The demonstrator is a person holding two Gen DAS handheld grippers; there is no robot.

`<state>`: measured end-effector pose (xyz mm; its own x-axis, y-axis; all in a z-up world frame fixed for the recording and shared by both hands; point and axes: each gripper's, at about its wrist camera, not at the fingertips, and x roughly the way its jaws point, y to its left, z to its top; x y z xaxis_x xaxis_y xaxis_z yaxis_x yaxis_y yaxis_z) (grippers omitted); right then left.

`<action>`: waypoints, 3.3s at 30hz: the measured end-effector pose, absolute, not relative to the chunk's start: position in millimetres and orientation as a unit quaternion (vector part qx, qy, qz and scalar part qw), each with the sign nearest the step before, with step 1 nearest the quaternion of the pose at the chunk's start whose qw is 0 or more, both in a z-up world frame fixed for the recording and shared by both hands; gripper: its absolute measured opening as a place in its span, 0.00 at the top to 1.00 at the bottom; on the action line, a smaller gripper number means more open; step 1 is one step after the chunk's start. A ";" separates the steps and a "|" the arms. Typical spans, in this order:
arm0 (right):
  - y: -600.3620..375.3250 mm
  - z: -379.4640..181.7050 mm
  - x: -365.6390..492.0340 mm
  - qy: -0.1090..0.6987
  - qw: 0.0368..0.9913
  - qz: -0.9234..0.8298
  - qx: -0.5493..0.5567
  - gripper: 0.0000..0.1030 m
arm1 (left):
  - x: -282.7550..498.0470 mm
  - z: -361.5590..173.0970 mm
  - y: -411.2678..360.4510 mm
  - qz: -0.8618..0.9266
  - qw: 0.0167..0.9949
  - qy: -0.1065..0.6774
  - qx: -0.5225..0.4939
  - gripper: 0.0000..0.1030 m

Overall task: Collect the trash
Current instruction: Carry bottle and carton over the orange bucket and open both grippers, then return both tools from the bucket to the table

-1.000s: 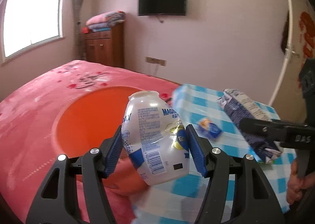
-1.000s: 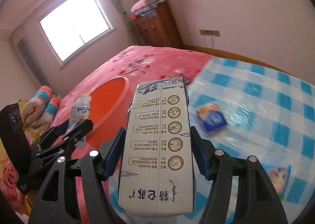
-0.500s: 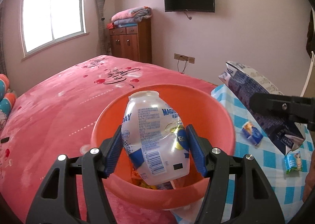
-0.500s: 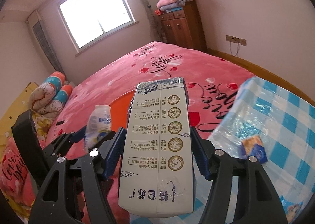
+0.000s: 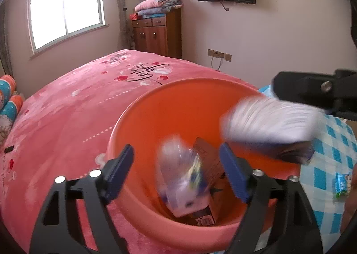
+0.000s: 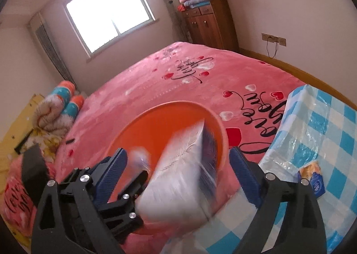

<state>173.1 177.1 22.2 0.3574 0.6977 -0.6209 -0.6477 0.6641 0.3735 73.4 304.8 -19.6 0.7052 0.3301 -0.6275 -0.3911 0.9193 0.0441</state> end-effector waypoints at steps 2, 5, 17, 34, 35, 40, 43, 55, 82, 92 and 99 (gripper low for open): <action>168.7 21.8 173.9 0.391 0.829 0.398 0.039 0.11 | 73.1 -19.8 303.7 0.196 0.922 0.330 -0.044 0.16; 154.3 23.2 172.8 0.382 0.839 0.384 0.049 0.10 | 73.9 -18.9 300.9 0.202 0.922 0.328 -0.036 0.10; 107.6 19.4 155.5 0.358 0.871 0.335 0.042 0.09 | 72.8 -14.8 288.0 0.214 0.922 0.324 -0.010 0.09; 53.5 -6.3 130.9 0.363 0.889 0.277 0.042 0.08 | 68.7 -1.2 252.1 0.197 0.928 0.316 0.007 0.09; 49.7 -7.4 129.4 0.362 0.890 0.273 0.042 0.08 | 68.9 -0.4 248.9 0.196 0.928 0.316 0.009 0.09; 31.7 -15.2 123.0 0.363 0.893 0.261 0.047 0.08 | 69.6 1.5 233.8 0.187 0.930 0.316 0.017 0.09; 20.9 -19.3 119.5 0.363 0.895 0.254 0.047 0.08 | 69.8 1.3 224.4 0.181 0.931 0.317 0.021 0.09; -19.4 -23.0 104.5 0.337 0.913 0.224 0.047 0.08 | 70.7 1.0 184.6 0.159 0.932 0.322 0.040 0.09; -120.1 -54.1 94.3 0.319 0.932 0.156 0.073 0.08 | 84.1 -36.9 104.3 0.093 0.924 0.366 0.063 0.09; -161.2 -80.2 108.8 0.363 0.916 0.137 0.101 0.08 | 98.1 -52.1 80.0 0.064 0.920 0.382 0.056 0.09; -176.4 -100.8 123.3 0.400 0.898 0.145 0.113 0.08 | 105.5 -72.4 70.5 0.055 0.910 0.406 0.057 0.09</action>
